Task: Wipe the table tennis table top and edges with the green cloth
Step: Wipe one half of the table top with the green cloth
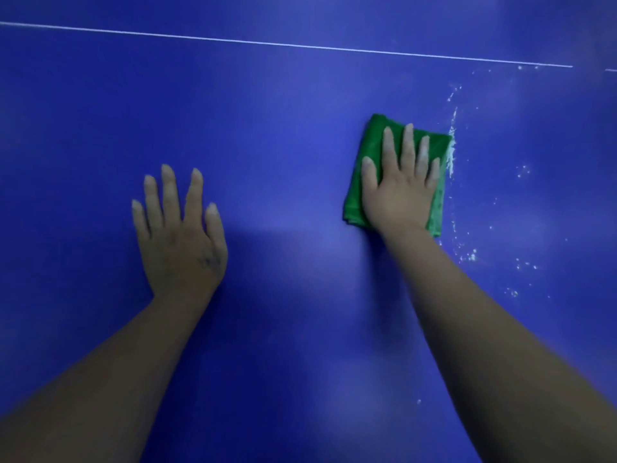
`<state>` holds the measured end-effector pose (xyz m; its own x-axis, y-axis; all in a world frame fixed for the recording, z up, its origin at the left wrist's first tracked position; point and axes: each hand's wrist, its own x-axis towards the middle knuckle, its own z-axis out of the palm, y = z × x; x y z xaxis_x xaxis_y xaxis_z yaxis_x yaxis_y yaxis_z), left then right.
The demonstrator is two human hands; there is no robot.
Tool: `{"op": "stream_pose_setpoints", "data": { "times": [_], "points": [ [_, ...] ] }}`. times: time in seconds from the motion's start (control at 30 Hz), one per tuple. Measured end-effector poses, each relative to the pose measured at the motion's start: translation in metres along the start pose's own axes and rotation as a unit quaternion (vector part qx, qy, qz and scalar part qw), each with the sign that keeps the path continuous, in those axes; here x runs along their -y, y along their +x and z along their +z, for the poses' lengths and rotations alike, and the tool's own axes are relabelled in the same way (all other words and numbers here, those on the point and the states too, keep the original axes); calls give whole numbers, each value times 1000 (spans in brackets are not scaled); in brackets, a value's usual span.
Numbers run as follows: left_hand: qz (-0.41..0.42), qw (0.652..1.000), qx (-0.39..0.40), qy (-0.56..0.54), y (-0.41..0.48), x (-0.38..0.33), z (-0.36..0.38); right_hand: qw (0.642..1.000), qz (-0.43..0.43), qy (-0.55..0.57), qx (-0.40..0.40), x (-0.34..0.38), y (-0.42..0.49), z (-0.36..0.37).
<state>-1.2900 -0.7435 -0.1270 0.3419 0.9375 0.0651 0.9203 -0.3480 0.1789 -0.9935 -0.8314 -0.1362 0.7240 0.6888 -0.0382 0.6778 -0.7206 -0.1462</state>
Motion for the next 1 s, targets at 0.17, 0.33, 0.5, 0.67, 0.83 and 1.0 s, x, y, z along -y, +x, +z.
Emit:
{"op": "stream_pose_setpoints", "data": {
  "times": [0.17,0.33,0.5,0.67,0.83,1.0],
  "points": [
    [-38,999,26,-19,-76,-22,-3,991,-130,16,-25,29,-107,8],
    [-57,997,29,-32,-80,-24,-5,959,-274,22,67,-8,-195,5],
    [-56,998,19,-32,-80,-24,0,948,-311,20,60,-31,-138,-1],
    [-54,998,19,-22,-79,-22,2,963,-271,11,4,15,-37,6],
    [-50,999,15,-12,-80,-21,6,986,-164,4,2,51,73,-2],
    [-44,999,-2,-10,-80,-22,8,998,-36,39,16,38,144,-10]
  ]
}}
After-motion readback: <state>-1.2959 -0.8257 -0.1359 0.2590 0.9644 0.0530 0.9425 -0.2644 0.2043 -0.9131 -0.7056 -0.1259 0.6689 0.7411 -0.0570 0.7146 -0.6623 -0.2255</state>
